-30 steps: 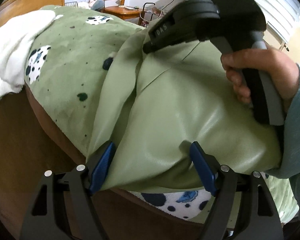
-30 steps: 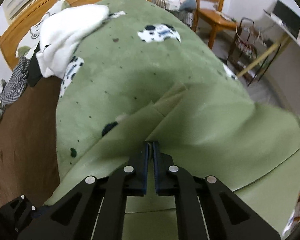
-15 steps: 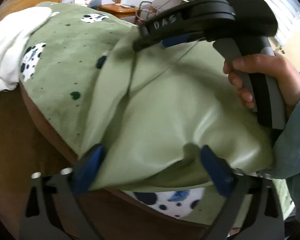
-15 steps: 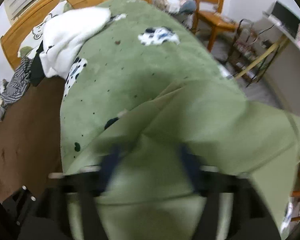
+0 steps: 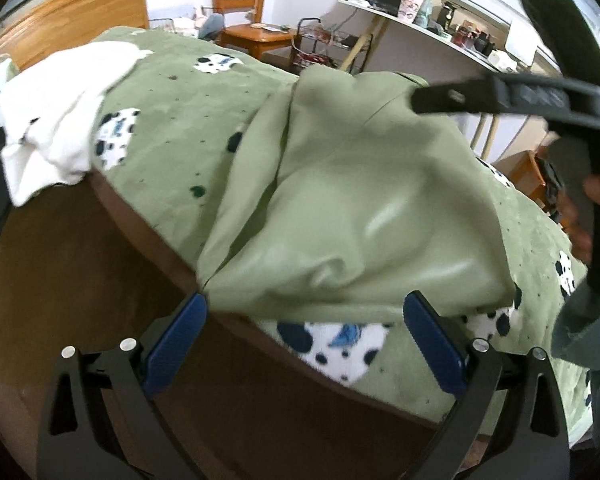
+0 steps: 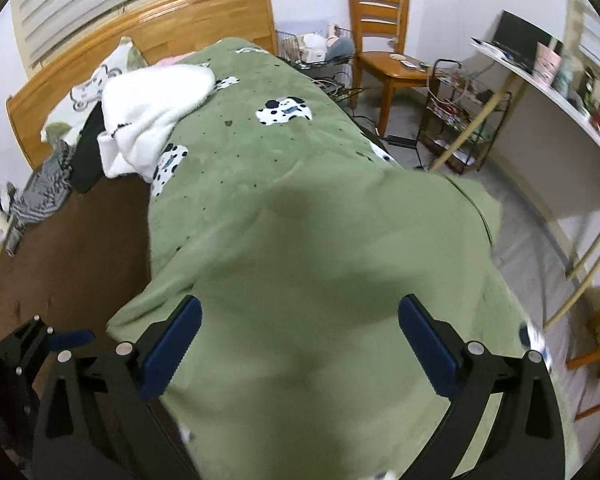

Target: Fold large clothes

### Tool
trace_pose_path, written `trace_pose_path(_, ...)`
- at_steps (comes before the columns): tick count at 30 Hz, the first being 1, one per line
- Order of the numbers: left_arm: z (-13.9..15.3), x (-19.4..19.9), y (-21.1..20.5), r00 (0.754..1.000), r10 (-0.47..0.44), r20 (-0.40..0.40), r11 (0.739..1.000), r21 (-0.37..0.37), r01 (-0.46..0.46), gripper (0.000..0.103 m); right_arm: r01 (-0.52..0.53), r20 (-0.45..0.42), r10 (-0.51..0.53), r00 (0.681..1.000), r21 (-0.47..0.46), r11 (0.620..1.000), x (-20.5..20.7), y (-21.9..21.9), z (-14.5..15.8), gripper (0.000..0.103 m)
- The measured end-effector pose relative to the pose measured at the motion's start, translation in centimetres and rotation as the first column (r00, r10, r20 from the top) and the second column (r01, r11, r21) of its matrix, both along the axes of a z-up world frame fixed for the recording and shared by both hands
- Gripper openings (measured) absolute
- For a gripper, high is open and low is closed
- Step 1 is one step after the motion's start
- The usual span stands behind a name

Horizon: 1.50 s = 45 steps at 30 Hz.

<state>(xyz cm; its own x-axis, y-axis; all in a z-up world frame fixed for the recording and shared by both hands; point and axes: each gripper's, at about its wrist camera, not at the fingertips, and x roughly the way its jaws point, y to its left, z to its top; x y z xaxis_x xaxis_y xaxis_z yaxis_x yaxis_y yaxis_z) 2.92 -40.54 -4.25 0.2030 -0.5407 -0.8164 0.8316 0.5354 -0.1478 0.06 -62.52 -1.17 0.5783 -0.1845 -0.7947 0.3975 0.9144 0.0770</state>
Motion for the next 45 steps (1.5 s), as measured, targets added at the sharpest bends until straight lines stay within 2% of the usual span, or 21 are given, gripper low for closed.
trace_pose_path(8, 3.1, -2.6, 4.2, 0.998, 0.060, -0.014, 0.998, -0.030, -0.060, 0.096, 0.091, 0.014, -0.091, 0.996, -0.009, 0.996, -8.7, 4.6, 1.4, 0.097)
trace_pose_path(13, 5.4, -5.3, 6.3, 0.999, 0.047, 0.009, 0.997, -0.057, -0.046, 0.096, 0.089, 0.038, -0.087, 0.995, -0.045, 0.995, -13.5, 8.5, 2.6, 0.097)
trace_pose_path(17, 6.8, -8.0, 7.6, 0.999, 0.037, 0.016, 0.996, -0.087, -0.036, 0.096, 0.114, 0.081, -0.111, 0.991, -0.038, 0.993, -17.5, 11.6, 3.1, 0.097)
trace_pose_path(21, 7.9, -11.5, 9.0, 1.000, 0.015, 0.027, 0.993, -0.116, -0.012, 0.096, 0.114, 0.075, -0.107, 0.991, -0.096, 0.989, -19.6, 14.6, 3.2, 0.097)
trace_pose_path(27, 8.2, -15.9, 10.6, 0.997, -0.019, 0.081, 0.993, -0.114, 0.028, 0.096, 0.131, 0.070, -0.124, 0.990, -0.107, 0.986, -22.6, 16.7, 3.0, 0.097)
trace_pose_path(31, 8.1, -17.6, 11.5, 0.992, -0.015, 0.127, 0.994, -0.102, 0.028, 0.096, 0.148, 0.068, -0.138, 0.988, -0.170, 0.974, -24.2, 18.0, 2.7, 0.097)
trace_pose_path(38, 8.4, -19.1, 14.0, 0.988, 0.027, 0.155, 0.993, -0.114, -0.009, 0.096, 0.132, 0.056, -0.123, 0.991, -0.190, 0.973, -25.6, 19.1, 1.9, 0.097)
trace_pose_path(45, 7.8, -19.1, 15.1, 0.988, 0.059, 0.146, 0.992, -0.115, -0.042, 0.096, 0.118, 0.055, -0.109, 0.992, -0.203, 0.972, -26.0, 19.9, 1.9, 0.097)
